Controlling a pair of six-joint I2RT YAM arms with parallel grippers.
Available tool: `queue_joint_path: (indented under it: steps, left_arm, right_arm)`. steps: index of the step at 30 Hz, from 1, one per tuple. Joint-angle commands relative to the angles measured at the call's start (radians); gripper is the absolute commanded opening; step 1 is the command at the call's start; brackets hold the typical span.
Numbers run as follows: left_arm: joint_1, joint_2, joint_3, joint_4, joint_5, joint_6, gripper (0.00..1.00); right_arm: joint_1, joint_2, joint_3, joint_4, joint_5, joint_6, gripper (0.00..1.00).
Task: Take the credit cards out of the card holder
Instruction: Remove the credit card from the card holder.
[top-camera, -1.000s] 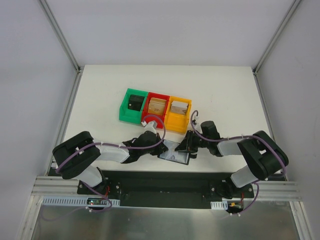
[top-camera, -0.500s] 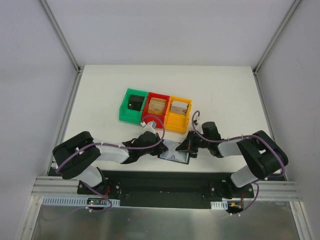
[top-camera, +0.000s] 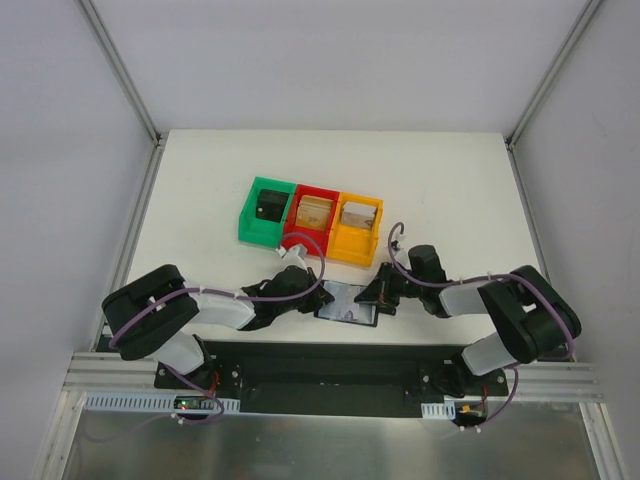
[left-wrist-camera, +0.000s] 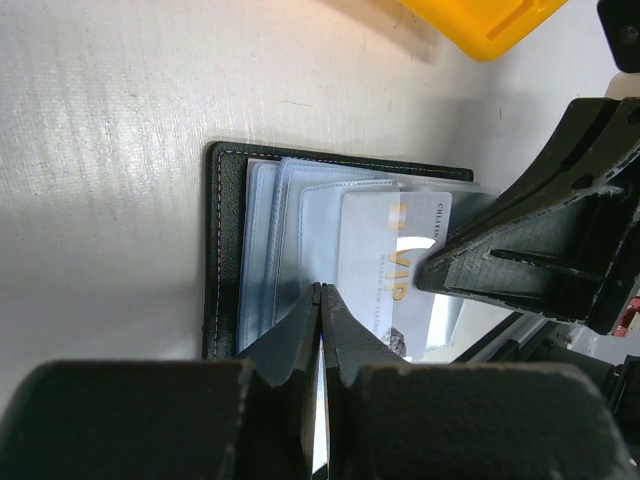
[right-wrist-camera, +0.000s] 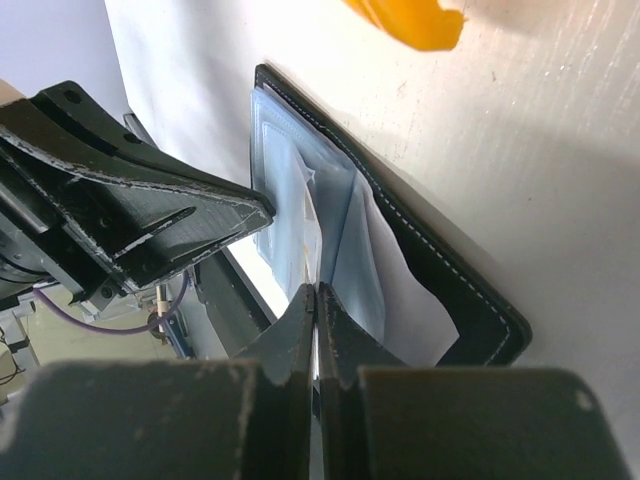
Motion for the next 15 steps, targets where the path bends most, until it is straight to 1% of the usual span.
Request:
queue_joint_path:
  steps: [1, 15]
  left_arm:
    - [0.008, 0.008, -0.043, -0.160, -0.055, 0.010, 0.00]
    - [0.010, 0.007, -0.034, -0.163, -0.041, 0.025, 0.00]
  right_arm:
    - [-0.014, -0.062, -0.012, -0.048, -0.005, -0.047, 0.01]
    - [-0.028, -0.248, 0.002, -0.307, 0.034, -0.159, 0.00]
